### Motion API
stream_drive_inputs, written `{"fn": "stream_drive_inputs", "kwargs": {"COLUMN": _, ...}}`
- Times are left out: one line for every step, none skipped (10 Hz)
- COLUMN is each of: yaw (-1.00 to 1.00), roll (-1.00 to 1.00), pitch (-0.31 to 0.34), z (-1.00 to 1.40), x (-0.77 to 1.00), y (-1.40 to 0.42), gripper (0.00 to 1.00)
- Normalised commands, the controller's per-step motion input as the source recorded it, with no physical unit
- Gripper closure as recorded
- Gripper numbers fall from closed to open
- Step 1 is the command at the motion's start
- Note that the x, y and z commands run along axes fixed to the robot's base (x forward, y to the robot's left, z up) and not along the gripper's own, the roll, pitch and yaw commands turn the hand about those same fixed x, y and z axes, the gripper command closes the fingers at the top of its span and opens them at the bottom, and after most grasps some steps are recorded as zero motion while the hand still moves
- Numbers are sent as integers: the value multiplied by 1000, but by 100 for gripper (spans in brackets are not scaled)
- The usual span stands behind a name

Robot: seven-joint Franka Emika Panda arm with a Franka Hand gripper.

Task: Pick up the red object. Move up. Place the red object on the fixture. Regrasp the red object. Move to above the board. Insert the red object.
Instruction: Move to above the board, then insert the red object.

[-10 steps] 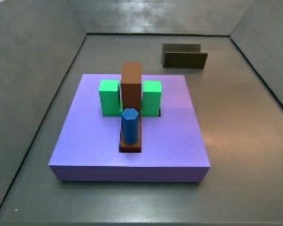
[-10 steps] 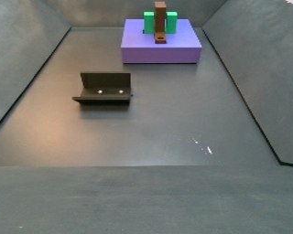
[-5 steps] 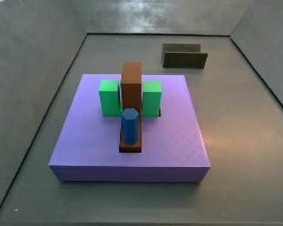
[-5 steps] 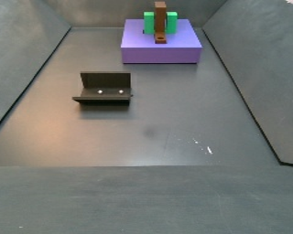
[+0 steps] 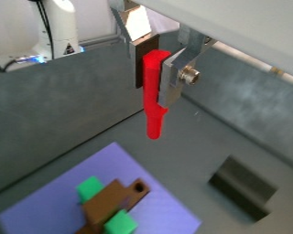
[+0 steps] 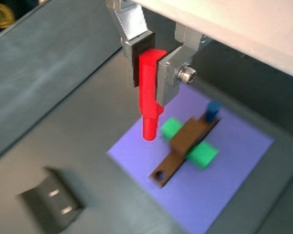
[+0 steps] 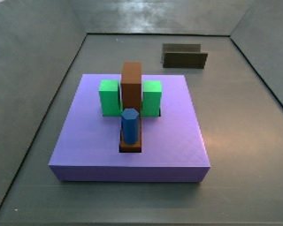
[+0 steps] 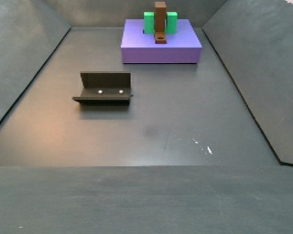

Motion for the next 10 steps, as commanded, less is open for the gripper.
{"fn": "stream_drive_inputs", "kwargs": {"yaw": -103, "roll": -789, "pitch": 96, "z": 1, "x": -57, "y": 26, "gripper": 100}}
{"fn": "stream_drive_inputs", "kwargs": {"yaw": -43, "roll": -484, "pitch": 36, "z": 0, "x": -47, "y": 19, "gripper": 100}}
{"fn": "stream_drive_inputs", "kwargs": {"yaw": -21, "roll": -298, "pitch": 5, "z": -1, "x": -36, "y": 9, "gripper": 100}}
{"fn": "stream_drive_inputs", "kwargs": {"yaw": 0, "roll": -14, "pitch": 0, "z": 0, "x": 0, "y": 3, "gripper": 100}}
{"fn": "stream_drive_inputs", "kwargs": {"yaw": 0, "roll": -34, "pitch": 0, "z": -49, "x": 29, "y": 40, "gripper": 100}}
{"fn": "stream_drive_inputs", "kwargs": {"yaw": 0, "roll": -244, "pitch": -59, "z": -406, "x": 80, "y": 414, "gripper": 100}}
{"fn": "stream_drive_inputs", "kwargs": {"yaw": -83, "roll": -440, "pitch": -91, "z": -294, "x": 54, "y": 600, "gripper": 100}}
{"fn": "stream_drive_inputs", "kwargs": {"yaw": -111, "roll": -490, "pitch": -84, "z": -197, "x": 17, "y": 543, "gripper": 100}}
{"fn": "stream_drive_inputs", "kwargs": {"yaw": -154, "roll": -500, "pitch": -139, "z": -83, "x": 17, "y": 426, "gripper": 100}}
{"fn": "stream_drive_inputs", "kwargs": {"yaw": -169, "roll": -387, "pitch": -244, "z": -340, "x": -226, "y": 54, "gripper": 100}}
